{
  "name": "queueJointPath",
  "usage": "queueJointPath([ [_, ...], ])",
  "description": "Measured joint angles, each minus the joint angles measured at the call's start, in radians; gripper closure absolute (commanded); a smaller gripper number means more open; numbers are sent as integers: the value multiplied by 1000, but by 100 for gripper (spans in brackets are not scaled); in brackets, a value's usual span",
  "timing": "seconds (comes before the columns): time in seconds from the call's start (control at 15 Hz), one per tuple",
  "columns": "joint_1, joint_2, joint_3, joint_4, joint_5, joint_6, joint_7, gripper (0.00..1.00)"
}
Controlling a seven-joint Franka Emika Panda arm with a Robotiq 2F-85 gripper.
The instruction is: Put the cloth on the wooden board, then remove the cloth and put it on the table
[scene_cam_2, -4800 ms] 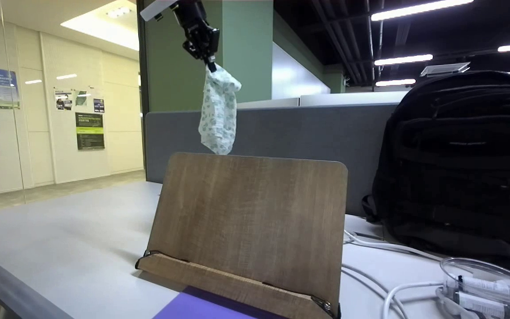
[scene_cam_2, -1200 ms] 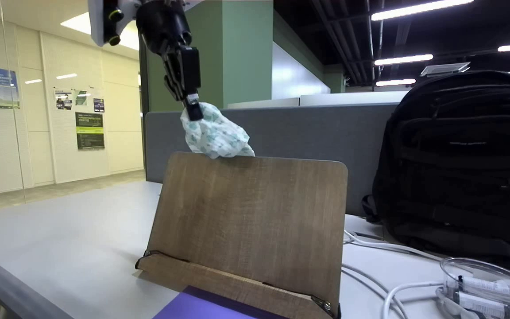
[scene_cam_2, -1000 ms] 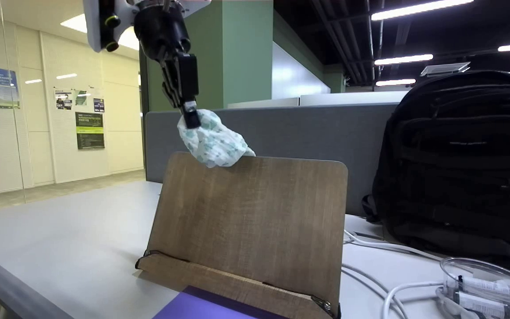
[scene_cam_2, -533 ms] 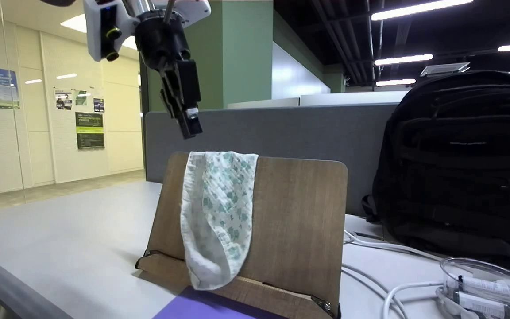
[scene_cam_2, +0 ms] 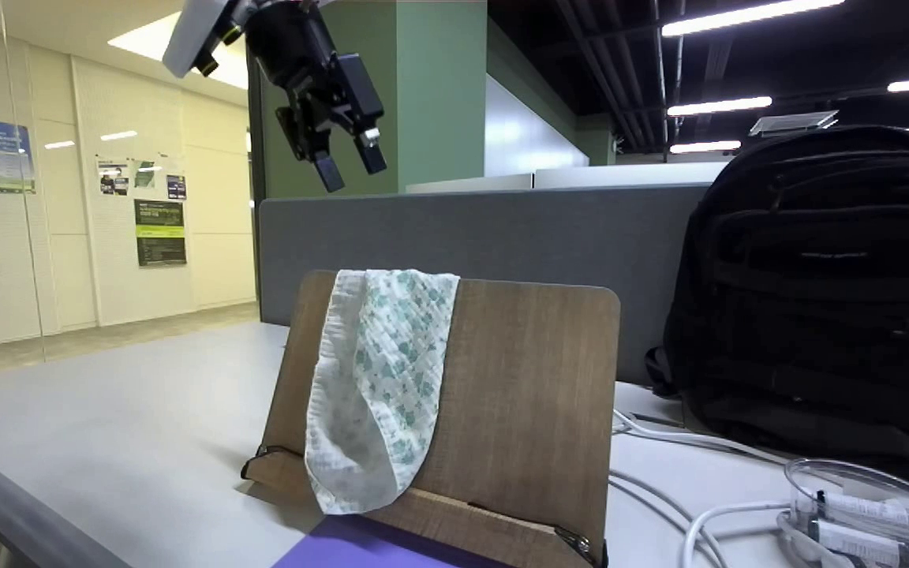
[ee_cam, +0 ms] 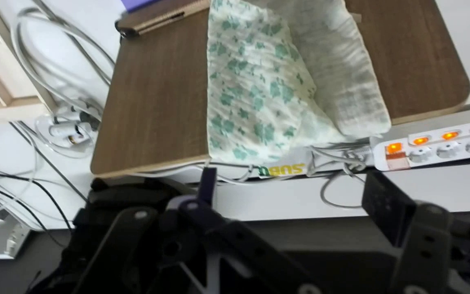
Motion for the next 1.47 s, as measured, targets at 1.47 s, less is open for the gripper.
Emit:
queueJointPath([
  [1.47,91,196,-200,128,233,-24,-552,0],
])
